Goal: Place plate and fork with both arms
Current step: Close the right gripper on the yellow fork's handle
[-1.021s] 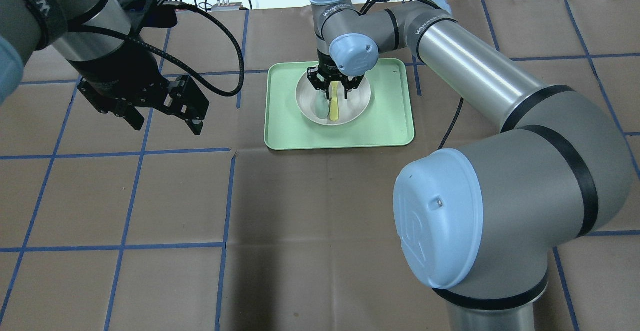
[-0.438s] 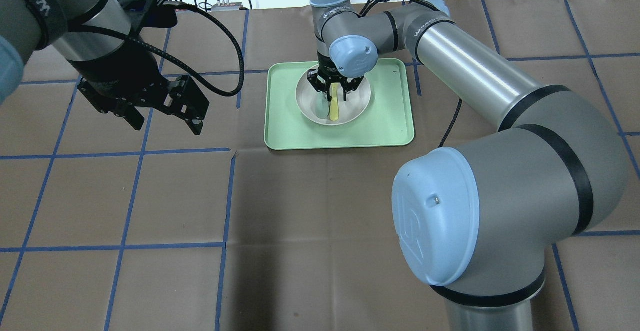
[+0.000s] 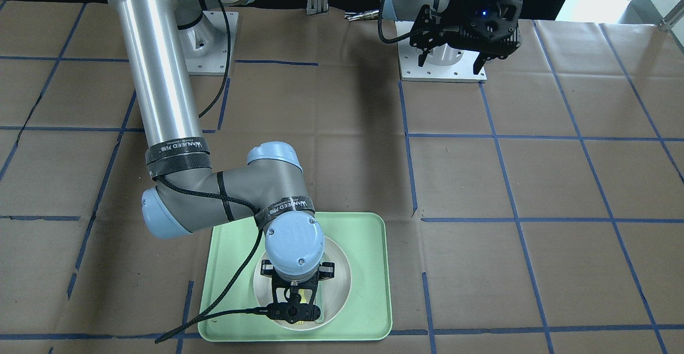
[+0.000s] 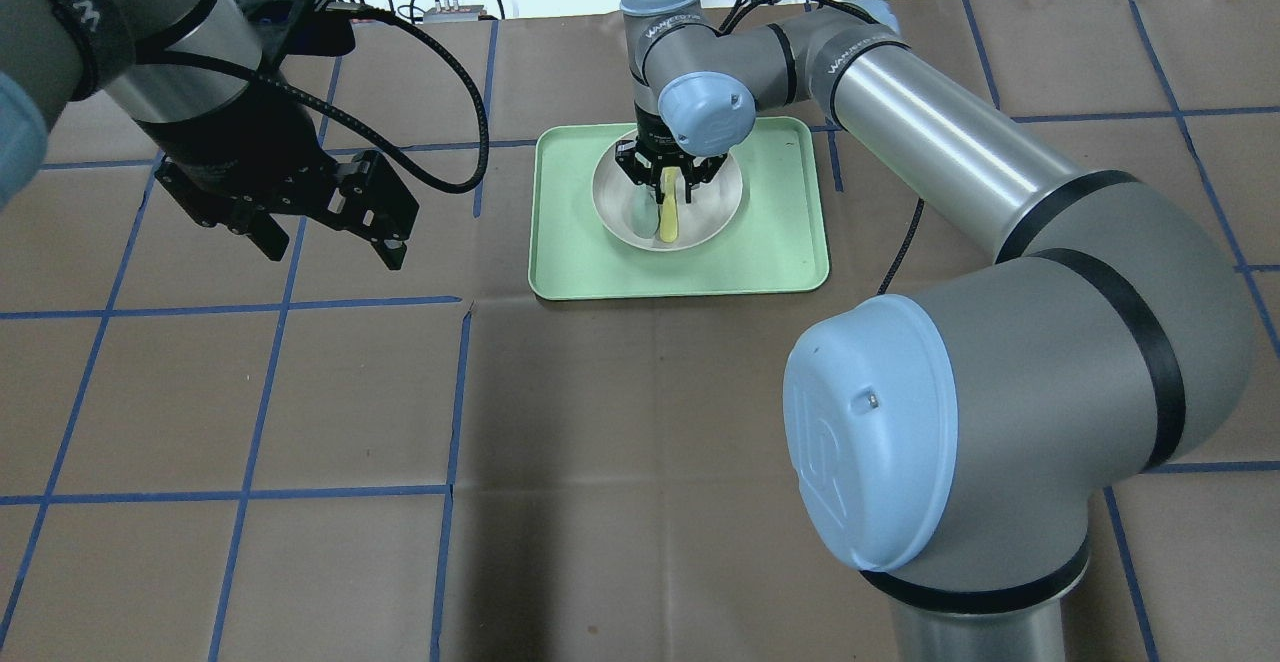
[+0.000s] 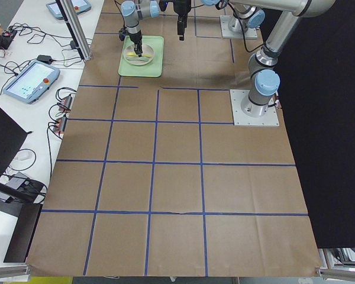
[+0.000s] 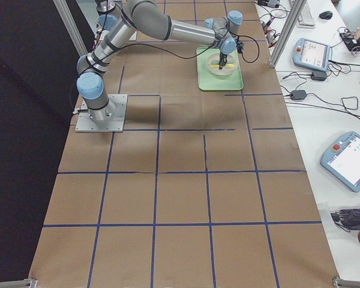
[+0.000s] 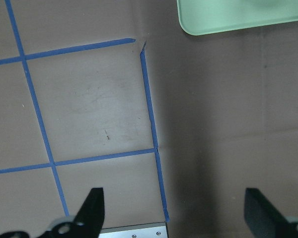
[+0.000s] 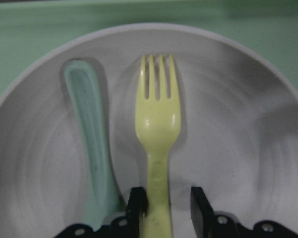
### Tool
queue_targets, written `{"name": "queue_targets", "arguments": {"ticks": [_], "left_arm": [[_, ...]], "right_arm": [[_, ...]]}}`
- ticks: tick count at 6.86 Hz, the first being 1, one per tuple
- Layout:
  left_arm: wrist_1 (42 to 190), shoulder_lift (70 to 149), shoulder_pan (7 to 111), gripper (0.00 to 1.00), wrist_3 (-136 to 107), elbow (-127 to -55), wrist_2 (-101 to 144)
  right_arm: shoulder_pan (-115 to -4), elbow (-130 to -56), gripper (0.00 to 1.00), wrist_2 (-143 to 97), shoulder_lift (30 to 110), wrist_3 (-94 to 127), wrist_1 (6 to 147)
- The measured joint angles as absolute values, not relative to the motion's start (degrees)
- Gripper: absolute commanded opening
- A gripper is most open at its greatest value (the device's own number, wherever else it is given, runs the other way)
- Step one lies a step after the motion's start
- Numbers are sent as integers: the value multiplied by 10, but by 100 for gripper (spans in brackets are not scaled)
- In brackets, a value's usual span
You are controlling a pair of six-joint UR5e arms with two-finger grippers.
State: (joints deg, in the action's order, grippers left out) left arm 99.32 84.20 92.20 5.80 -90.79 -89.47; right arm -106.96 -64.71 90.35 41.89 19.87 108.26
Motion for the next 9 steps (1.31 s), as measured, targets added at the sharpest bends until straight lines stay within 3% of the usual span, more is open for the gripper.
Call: {"name": "queue_targets", "arguments": {"ticks": [1, 5, 9], "left_arm": [[993, 842, 922, 100, 58, -908, -895], [993, 842, 922, 100, 59, -908, -895], [994, 842, 922, 100, 62, -908, -896]], "right_arm": [[-1070, -647, 38, 903, 418, 199, 1083], [-1070, -644, 5, 903, 416, 198, 1093], [-1069, -644, 0, 902, 421, 197, 1105]]}}
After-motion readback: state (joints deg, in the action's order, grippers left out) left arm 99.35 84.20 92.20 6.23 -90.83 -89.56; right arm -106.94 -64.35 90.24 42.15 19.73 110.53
